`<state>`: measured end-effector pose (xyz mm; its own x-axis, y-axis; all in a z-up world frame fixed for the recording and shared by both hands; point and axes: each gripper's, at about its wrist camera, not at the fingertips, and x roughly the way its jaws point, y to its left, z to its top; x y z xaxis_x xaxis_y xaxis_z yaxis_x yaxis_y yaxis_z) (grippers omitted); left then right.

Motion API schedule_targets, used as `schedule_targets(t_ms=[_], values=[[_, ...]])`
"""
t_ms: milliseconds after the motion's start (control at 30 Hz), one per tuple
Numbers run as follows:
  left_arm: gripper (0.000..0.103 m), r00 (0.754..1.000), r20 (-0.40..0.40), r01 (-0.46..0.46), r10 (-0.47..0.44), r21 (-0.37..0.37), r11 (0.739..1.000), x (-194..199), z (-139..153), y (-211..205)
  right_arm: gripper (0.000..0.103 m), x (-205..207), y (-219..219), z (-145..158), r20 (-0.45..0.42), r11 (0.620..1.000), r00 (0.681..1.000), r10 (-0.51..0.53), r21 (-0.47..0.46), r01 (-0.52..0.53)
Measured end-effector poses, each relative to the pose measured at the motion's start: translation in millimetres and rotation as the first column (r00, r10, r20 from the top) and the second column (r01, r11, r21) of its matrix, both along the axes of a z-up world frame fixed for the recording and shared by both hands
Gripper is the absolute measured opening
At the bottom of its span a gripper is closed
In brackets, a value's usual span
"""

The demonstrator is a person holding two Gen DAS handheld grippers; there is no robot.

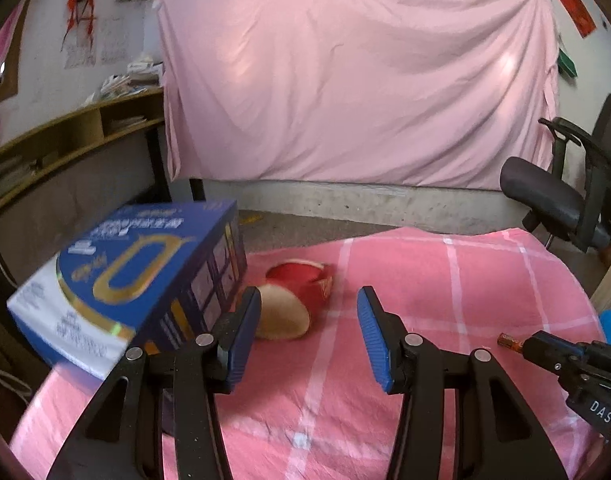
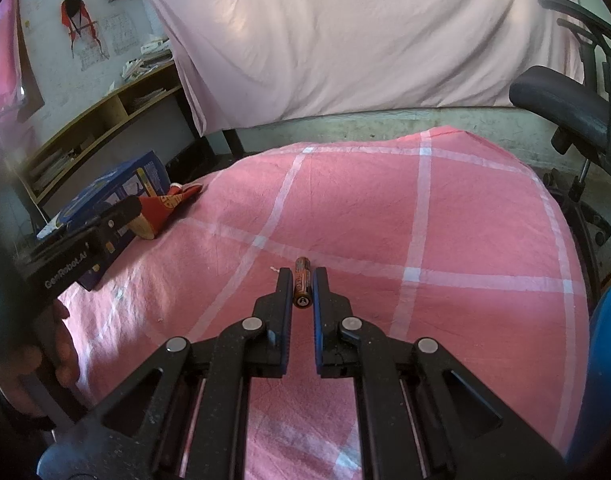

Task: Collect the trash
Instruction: 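Grasp the red-and-tan paper cup with left tool while right holds the battery, then carry the paper cup in left tool while right carries the battery to the basin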

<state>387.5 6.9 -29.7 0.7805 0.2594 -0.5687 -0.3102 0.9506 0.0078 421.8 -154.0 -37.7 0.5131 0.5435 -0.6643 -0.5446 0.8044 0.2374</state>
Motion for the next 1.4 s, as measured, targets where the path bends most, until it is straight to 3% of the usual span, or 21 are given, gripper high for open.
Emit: schedule_targets(t_ms=[200,333,467,533,633,833,1133,1400], values=[[0.045,0.993,-0.105,0.067,-0.046,0.2,0.977,26.6,-8.5,-9.4,0.034,-1.5,-0.9,0.9,0.008,1.0,1.0,0.0,0.006,-0.001],[0.049,0.96,-0.276,0.118,-0.038,0.281,0.952,57.5,-26.9,-16.3,0.034,-1.2,-2.6,0.7,0.007,1.0,1.0,0.002,0.008,-0.002],[0.048,0.936,-0.348,0.141,-0.046,0.251,0.958,67.5,-36.0,-11.4,0.034,-0.1,-5.3,0.7,0.001,1.0,1.0,0.001,0.019,-0.001],[0.043,0.932,-0.36,0.135,-0.041,0.241,0.961,65.6,-40.6,-8.3,0.034,0.1,-7.0,0.5,-0.002,1.0,1.0,0.0,0.024,0.0],[0.032,0.938,-0.344,0.135,-0.045,0.245,0.96,58.4,-40.2,-6.9,0.034,-1.6,-8.1,1.9,0.001,1.0,1.0,0.0,0.023,0.0],[0.028,0.943,-0.325,0.154,-0.073,0.229,0.961,39.9,-39.2,-6.9,0.034,-5.3,-7.5,3.6,0.006,1.0,1.0,0.005,0.015,-0.005],[0.025,0.946,-0.267,0.214,-0.185,0.083,0.973,2.9,-24.2,-11.3,0.034,-12.1,-7.9,3.7,-0.007,1.0,1.0,0.021,0.0,-0.021],[0.021,0.938,-0.201,0.291,-0.282,0.014,0.957,-19.5,-7.0,-14.2,0.034,-13.3,-9.2,0.5,-0.025,0.999,0.999,0.033,-0.009,-0.033]])
